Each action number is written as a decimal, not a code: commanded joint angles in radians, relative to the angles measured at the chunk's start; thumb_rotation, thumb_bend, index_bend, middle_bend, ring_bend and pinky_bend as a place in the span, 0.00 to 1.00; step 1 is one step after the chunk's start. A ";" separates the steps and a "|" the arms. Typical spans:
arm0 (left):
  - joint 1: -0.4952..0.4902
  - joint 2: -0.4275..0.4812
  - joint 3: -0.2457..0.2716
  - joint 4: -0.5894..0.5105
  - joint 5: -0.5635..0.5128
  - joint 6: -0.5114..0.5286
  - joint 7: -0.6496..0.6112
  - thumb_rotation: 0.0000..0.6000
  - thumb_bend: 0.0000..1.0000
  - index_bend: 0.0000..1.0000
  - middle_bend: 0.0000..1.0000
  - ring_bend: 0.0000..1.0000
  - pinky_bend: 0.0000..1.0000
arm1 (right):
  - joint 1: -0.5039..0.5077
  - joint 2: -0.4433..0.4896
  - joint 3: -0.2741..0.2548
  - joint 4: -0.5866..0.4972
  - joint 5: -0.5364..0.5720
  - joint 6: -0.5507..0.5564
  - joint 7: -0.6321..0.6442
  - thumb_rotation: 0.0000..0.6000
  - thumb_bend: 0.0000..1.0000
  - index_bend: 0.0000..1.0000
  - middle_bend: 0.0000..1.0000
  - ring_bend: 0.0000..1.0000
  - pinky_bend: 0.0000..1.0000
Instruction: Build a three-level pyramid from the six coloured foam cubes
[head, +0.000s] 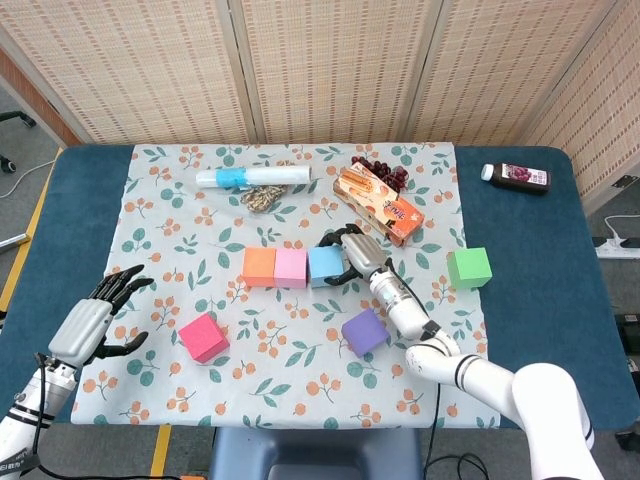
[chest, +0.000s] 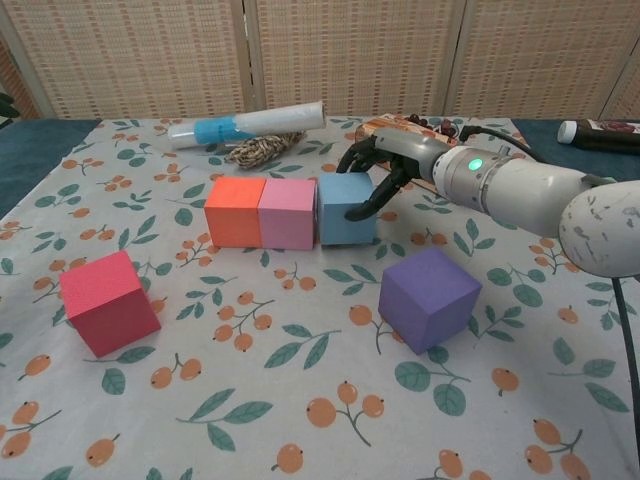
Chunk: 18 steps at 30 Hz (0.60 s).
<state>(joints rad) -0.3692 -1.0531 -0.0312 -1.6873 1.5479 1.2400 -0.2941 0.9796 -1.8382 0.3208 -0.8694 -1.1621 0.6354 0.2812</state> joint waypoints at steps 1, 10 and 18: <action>0.001 -0.001 0.001 0.003 0.001 0.001 -0.003 1.00 0.32 0.14 0.00 0.00 0.09 | 0.002 -0.007 0.002 0.005 0.007 0.000 -0.007 1.00 0.12 0.48 0.40 0.16 0.00; 0.001 -0.006 0.002 0.015 0.004 0.003 -0.014 1.00 0.32 0.13 0.00 0.00 0.09 | 0.010 -0.029 0.011 0.022 0.018 -0.002 -0.017 1.00 0.12 0.48 0.40 0.16 0.00; 0.003 -0.009 0.006 0.023 0.008 0.004 -0.020 1.00 0.32 0.13 0.00 0.00 0.09 | 0.007 -0.029 0.008 0.024 0.014 0.005 -0.029 1.00 0.12 0.48 0.40 0.16 0.00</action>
<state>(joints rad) -0.3667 -1.0624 -0.0256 -1.6641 1.5564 1.2436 -0.3146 0.9872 -1.8681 0.3289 -0.8448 -1.1479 0.6397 0.2523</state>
